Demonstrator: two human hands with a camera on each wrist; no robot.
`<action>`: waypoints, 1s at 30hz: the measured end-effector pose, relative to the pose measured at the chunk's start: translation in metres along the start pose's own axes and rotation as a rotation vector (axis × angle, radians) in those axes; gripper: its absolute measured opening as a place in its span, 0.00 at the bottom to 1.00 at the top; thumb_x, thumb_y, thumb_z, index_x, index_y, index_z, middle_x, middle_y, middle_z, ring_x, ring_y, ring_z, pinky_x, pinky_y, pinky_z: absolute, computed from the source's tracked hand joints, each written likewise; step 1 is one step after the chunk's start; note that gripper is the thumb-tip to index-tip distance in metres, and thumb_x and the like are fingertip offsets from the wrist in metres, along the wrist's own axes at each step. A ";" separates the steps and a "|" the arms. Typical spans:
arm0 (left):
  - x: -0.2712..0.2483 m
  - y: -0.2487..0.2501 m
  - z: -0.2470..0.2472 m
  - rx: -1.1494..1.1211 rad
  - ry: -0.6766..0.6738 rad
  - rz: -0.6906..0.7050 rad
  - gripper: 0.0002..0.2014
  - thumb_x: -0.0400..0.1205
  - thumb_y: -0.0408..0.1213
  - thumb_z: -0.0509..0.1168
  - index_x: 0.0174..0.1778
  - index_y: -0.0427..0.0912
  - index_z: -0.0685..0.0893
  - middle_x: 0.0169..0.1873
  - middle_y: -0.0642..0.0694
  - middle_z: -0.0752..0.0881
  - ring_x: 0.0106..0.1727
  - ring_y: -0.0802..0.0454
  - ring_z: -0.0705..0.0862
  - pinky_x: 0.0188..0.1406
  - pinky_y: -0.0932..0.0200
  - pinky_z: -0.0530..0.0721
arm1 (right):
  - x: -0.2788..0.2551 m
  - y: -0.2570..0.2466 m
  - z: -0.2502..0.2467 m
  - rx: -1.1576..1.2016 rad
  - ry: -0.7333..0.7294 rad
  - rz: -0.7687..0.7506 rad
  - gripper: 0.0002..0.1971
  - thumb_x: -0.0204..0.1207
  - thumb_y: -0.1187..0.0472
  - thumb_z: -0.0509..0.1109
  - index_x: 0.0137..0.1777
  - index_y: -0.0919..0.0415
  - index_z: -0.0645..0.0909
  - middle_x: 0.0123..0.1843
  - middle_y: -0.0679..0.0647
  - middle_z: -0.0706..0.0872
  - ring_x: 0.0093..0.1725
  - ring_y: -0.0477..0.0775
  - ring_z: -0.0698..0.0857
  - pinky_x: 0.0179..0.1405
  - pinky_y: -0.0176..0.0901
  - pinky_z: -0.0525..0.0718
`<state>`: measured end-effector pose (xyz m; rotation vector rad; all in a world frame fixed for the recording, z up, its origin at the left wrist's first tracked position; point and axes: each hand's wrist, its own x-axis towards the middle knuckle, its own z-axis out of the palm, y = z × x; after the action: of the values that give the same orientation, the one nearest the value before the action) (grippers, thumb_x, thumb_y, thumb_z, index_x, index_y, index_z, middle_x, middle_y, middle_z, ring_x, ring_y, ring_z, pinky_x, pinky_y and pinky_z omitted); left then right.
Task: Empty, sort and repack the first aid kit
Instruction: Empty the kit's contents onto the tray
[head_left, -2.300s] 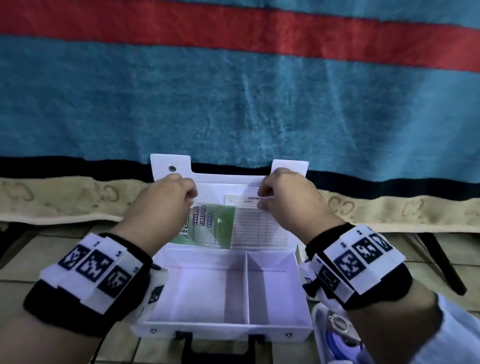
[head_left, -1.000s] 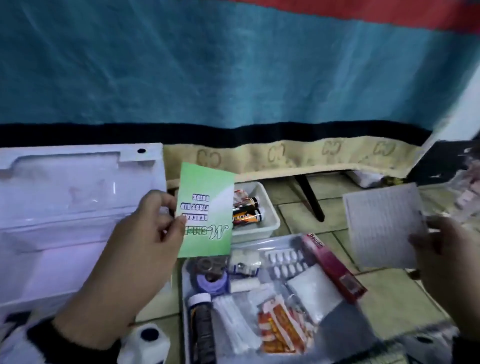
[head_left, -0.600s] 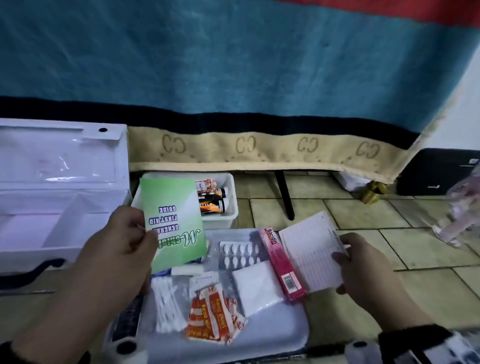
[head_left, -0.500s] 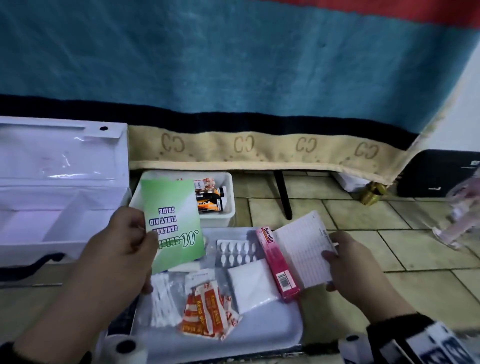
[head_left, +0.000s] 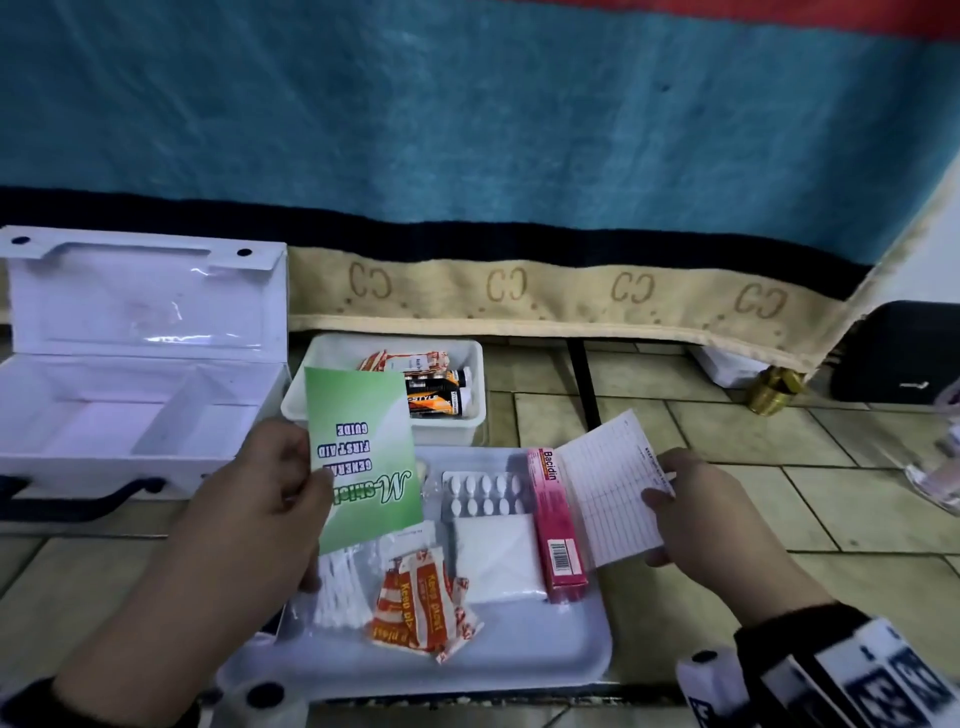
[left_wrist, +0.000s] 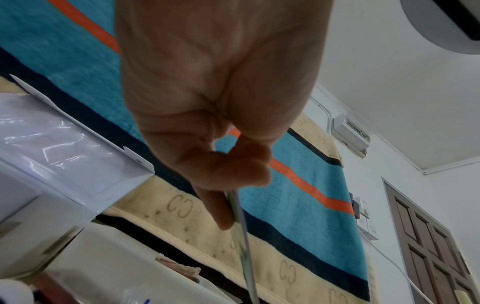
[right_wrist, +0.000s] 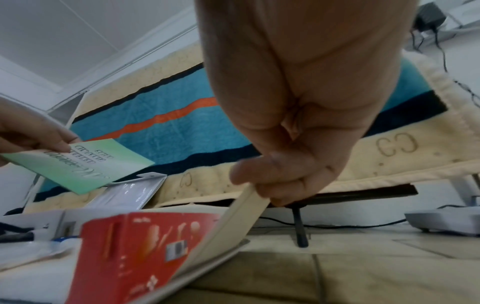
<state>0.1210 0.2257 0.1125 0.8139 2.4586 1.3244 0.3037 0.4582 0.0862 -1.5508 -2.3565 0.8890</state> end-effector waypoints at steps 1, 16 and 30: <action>0.000 0.000 0.001 -0.001 -0.001 -0.001 0.08 0.83 0.33 0.60 0.40 0.49 0.72 0.18 0.61 0.84 0.12 0.52 0.79 0.08 0.64 0.71 | 0.000 -0.002 0.003 0.004 -0.020 -0.004 0.11 0.81 0.67 0.62 0.63 0.62 0.72 0.51 0.60 0.81 0.26 0.58 0.87 0.15 0.40 0.80; 0.002 0.001 0.013 -0.062 -0.032 0.013 0.08 0.83 0.33 0.60 0.41 0.48 0.71 0.20 0.61 0.85 0.16 0.48 0.84 0.16 0.69 0.75 | 0.012 -0.018 0.026 -0.485 -0.178 -0.117 0.19 0.78 0.52 0.66 0.66 0.61 0.76 0.65 0.57 0.82 0.64 0.57 0.81 0.58 0.44 0.78; -0.001 0.045 0.053 -0.089 -0.297 0.200 0.05 0.84 0.38 0.60 0.48 0.52 0.70 0.42 0.56 0.88 0.28 0.57 0.84 0.33 0.56 0.88 | -0.020 -0.051 -0.003 0.339 -0.235 -0.299 0.03 0.76 0.65 0.72 0.46 0.57 0.80 0.29 0.49 0.85 0.23 0.39 0.79 0.25 0.31 0.74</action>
<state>0.1620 0.2815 0.1199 1.1663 2.1197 1.2604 0.2742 0.4276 0.1209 -0.9816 -2.3420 1.3661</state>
